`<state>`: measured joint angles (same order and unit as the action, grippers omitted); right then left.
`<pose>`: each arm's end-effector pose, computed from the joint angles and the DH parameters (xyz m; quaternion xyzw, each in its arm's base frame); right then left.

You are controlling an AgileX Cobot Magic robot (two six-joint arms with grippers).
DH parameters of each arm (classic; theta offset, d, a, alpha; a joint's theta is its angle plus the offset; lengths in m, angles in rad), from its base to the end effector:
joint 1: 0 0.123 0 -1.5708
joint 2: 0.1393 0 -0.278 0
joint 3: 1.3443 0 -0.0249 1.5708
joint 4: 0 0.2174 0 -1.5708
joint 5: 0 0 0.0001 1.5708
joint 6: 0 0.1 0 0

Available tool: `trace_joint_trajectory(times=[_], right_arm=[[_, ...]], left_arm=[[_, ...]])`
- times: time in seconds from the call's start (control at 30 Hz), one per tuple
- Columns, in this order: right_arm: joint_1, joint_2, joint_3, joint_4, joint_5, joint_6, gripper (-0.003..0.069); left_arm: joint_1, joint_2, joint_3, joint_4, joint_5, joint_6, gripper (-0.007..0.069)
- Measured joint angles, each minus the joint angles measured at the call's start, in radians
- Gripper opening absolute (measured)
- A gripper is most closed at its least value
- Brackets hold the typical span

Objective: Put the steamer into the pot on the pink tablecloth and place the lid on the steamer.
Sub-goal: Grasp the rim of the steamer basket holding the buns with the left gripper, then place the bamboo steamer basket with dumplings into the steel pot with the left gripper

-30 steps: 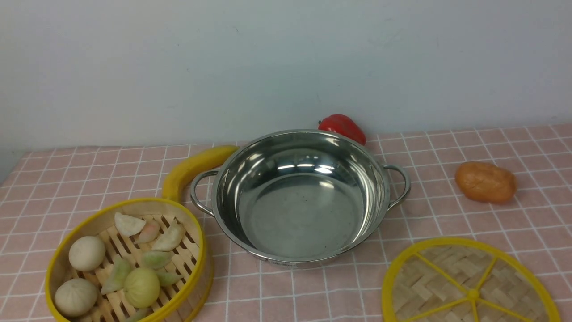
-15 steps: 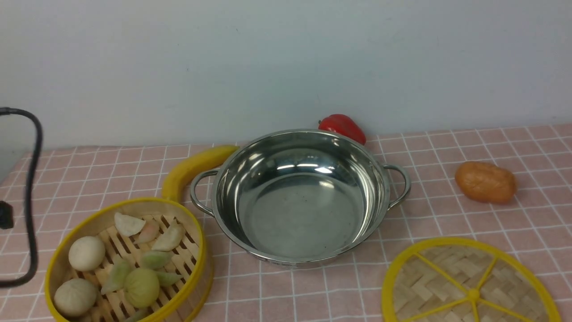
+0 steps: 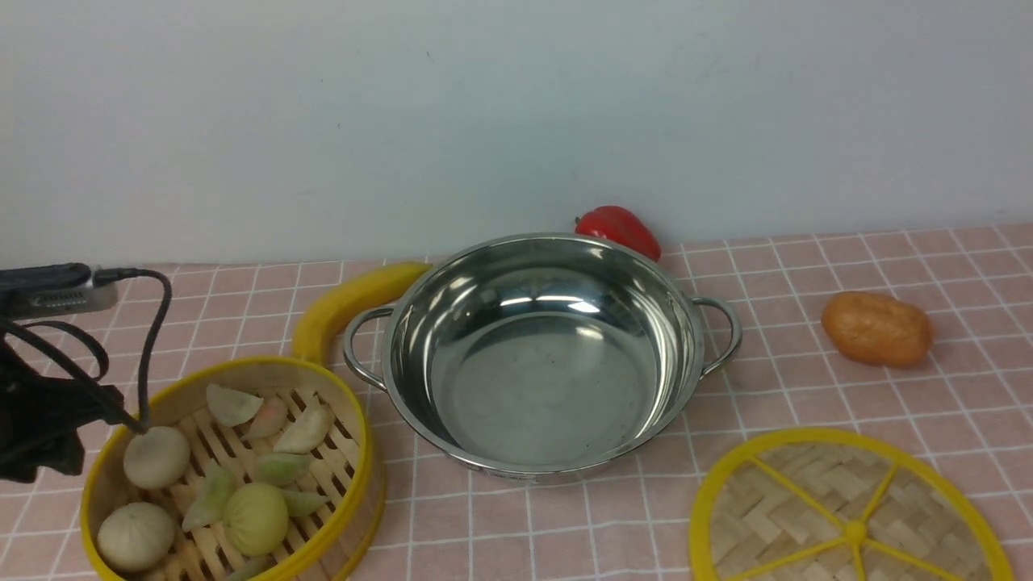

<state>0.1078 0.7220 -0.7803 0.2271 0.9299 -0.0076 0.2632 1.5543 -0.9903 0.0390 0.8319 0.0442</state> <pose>0.0983 0.0288 0.3214 -0.0252 0.9178 0.1288 0.3747 0.2546 0.0716 0.2247 -0.0973 0.9865 0.0358 0.1267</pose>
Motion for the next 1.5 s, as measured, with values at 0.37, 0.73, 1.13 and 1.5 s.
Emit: trace_joint_trajectory(times=[0.37, 0.73, 1.13, 1.5], right_arm=[[0.000, 0.000, 0.000, 0.000, 0.001, 0.000, 0.0240], [0.000, 0.000, 0.000, 0.000, 0.013, 0.000, 0.0240], [0.000, 0.000, 0.000, 0.029, 0.029, 0.000, 0.0240], [0.000, 0.000, 0.000, 0.043, 0.072, 0.000, 0.0240]], left_arm=[[0.000, 0.094, 0.000, 0.012, -0.054, 0.022, 0.0243], [0.000, 0.237, 0.000, 0.019, -0.107, 0.008, 0.0158], [0.014, 0.237, -0.052, 0.028, -0.015, -0.013, 0.0029], [0.192, 0.122, -0.310, 0.021, 0.230, 0.012, 0.0029]])
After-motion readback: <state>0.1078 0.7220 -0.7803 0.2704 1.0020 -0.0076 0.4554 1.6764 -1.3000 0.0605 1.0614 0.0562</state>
